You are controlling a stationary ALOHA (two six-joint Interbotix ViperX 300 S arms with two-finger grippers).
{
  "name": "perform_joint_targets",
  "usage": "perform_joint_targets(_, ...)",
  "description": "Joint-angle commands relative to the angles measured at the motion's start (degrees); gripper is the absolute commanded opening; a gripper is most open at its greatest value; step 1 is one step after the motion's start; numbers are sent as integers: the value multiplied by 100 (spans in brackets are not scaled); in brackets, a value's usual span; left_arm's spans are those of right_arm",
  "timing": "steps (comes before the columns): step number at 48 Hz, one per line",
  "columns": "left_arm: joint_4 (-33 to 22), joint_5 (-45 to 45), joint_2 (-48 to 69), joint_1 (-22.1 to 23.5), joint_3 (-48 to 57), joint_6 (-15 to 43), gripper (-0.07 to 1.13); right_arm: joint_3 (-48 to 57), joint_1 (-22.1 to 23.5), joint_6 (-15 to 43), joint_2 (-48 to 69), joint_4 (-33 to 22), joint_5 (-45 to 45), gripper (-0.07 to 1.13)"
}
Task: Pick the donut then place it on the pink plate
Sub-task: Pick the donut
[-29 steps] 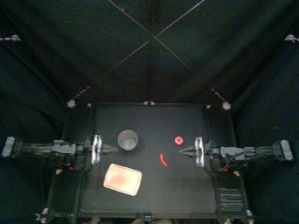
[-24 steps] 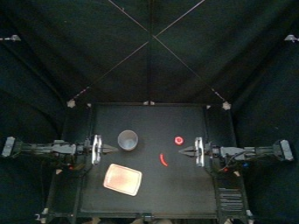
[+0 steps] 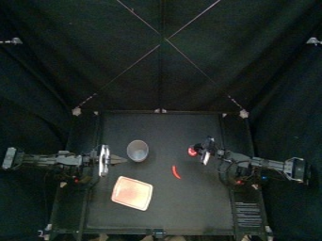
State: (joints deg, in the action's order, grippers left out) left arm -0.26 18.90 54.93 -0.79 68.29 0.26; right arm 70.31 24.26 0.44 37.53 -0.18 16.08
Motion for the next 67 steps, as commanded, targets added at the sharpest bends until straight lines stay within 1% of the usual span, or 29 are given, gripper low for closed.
perform_joint_targets(1,62,53,-26,-9,-70,9,1,-79,97,62,-70,132,62,100)
perform_joint_targets(2,70,53,-26,-9,-70,9,1,-79,114,79,-79,176,53,106)
perform_joint_targets(4,88,53,-26,-9,-70,9,1,-70,141,88,-79,255,53,113)
perform_joint_targets(6,97,53,-26,-9,-70,9,1,-70,158,88,-79,299,35,111)
perform_joint_targets(11,123,62,-35,-9,-70,9,1,-53,264,88,-88,334,9,101)
perform_joint_targets(13,123,53,-35,-9,-62,9,1,-44,299,88,-88,343,9,100)
perform_joint_targets(22,132,62,-35,-9,-18,9,1,53,431,97,-299,369,-141,100)
perform_joint_targets(33,132,62,-35,-18,-9,9,1,-26,580,105,-1002,589,-861,100)
perform_joint_targets(42,132,62,-26,-53,44,9,1,-237,686,97,-1617,563,-1125,100)
perform_joint_targets(56,114,70,-26,-176,141,0,1,-606,721,88,-2514,492,-1257,100)
perform_joint_targets(67,132,70,-26,-193,141,0,1,-932,747,97,-2979,255,-1705,100)
